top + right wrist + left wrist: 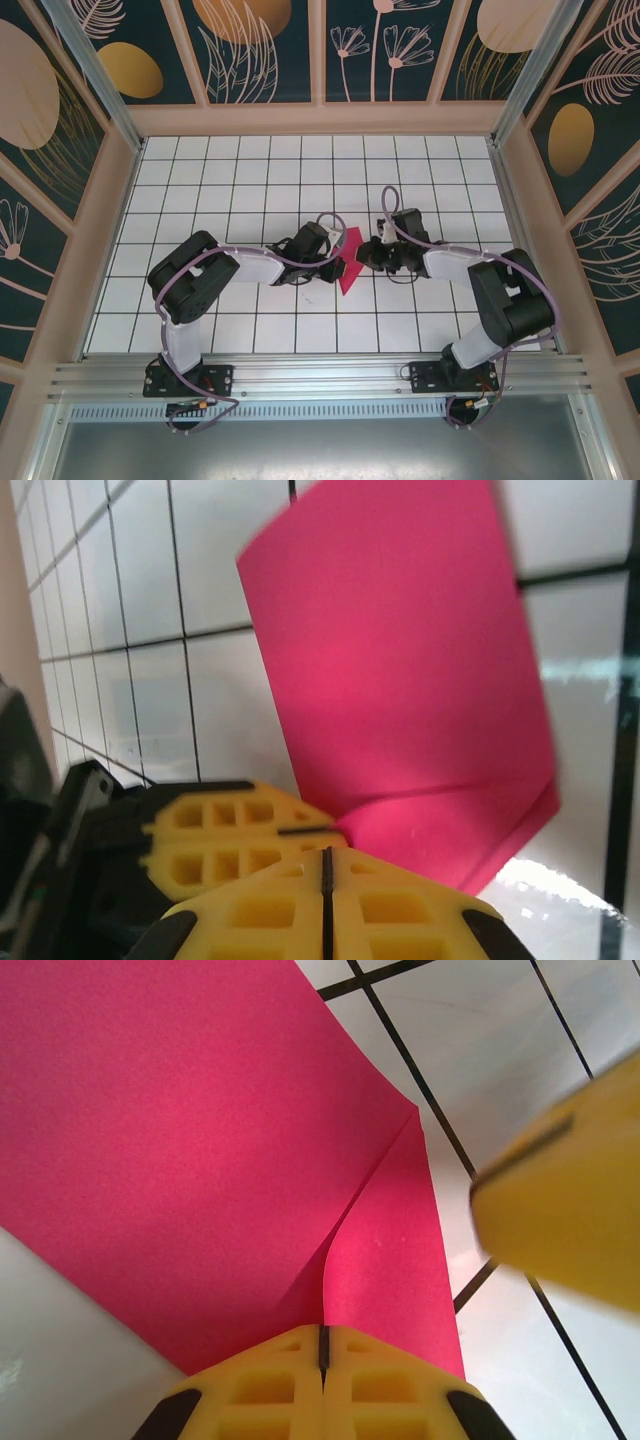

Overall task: Fold a paper plane with a square sheet of paper (pick it up from the middle)
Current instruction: Third fold the triangle at the center of the table.

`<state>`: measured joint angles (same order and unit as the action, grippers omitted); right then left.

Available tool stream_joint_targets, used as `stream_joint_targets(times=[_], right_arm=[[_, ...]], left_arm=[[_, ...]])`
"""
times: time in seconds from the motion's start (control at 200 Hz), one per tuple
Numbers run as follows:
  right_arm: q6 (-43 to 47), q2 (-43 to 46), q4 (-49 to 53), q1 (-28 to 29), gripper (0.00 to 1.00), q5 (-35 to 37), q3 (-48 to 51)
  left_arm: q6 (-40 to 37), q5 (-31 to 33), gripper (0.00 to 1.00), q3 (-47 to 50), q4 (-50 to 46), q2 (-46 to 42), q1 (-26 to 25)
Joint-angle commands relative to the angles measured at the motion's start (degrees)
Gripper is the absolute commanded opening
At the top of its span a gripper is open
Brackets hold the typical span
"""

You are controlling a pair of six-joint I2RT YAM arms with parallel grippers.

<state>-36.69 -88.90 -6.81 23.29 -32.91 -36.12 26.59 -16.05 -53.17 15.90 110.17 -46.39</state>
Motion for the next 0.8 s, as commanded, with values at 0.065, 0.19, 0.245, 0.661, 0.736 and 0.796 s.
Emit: stream_joint_targets(times=[0.065,0.19,0.245,0.661,0.736,0.796], right_arm=[[-4.4,-0.8,-5.3,1.0,0.09,-0.8,4.1],[-4.3,-2.7,-6.1,1.5,0.09,-1.1,4.8],[-4.4,-3.0,-6.2,1.5,0.09,-0.8,5.4],[-3.6,1.7,-3.0,2.3,0.10,-0.4,5.0],[-4.5,3.2,-3.9,2.8,0.10,-1.0,5.8],[-5.2,3.6,-4.8,3.2,0.10,-1.1,6.5]], left_arm=[[-0.8,0.9,0.07,1.0,-4.4,0.7,0.2],[-0.8,0.7,0.07,1.1,-4.3,0.9,0.2],[-0.8,0.8,0.07,1.1,-4.3,0.9,0.2],[-0.6,0.8,0.07,1.8,-3.7,0.7,0.2],[-0.6,0.9,0.06,1.8,-3.8,0.7,0.2],[-0.7,1.0,0.06,1.7,-3.8,0.8,0.2]])
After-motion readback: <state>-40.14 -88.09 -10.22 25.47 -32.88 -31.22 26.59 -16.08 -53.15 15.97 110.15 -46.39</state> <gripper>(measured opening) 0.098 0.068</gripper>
